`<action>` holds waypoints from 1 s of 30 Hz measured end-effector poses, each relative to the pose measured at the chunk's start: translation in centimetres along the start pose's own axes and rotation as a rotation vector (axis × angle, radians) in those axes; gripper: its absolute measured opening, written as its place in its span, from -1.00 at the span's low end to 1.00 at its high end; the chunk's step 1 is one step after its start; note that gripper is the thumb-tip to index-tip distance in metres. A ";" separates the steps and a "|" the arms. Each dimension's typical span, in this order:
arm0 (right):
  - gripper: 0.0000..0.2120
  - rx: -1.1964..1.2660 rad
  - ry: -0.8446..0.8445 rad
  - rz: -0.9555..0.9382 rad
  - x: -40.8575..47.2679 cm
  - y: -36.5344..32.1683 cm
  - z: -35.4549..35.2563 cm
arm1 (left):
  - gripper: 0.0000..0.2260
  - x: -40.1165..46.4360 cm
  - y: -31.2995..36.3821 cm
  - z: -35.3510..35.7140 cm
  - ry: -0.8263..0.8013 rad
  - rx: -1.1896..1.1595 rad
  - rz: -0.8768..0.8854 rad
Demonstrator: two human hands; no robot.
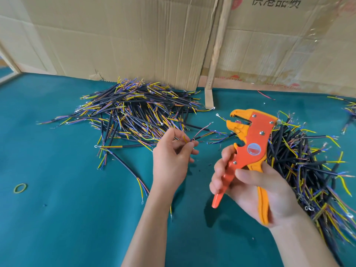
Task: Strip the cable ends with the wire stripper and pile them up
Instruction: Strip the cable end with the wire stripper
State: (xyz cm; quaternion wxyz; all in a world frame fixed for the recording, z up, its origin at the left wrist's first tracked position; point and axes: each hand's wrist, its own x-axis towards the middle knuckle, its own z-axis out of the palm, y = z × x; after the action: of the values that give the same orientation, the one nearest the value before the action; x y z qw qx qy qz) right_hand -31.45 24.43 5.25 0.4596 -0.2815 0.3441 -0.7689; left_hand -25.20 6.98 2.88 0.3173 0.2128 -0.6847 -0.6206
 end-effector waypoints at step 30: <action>-0.54 -0.388 0.448 -0.047 1.3 2.3 0.1 | -0.80 -0.8 -0.5 2.0 0.023 -0.375 -0.234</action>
State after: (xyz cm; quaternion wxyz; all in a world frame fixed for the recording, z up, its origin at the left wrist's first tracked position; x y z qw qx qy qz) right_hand -30.69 22.47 3.67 0.2917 -0.1955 0.5709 -0.7421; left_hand -26.12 8.88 2.19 0.2846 0.2351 -0.5243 -0.7674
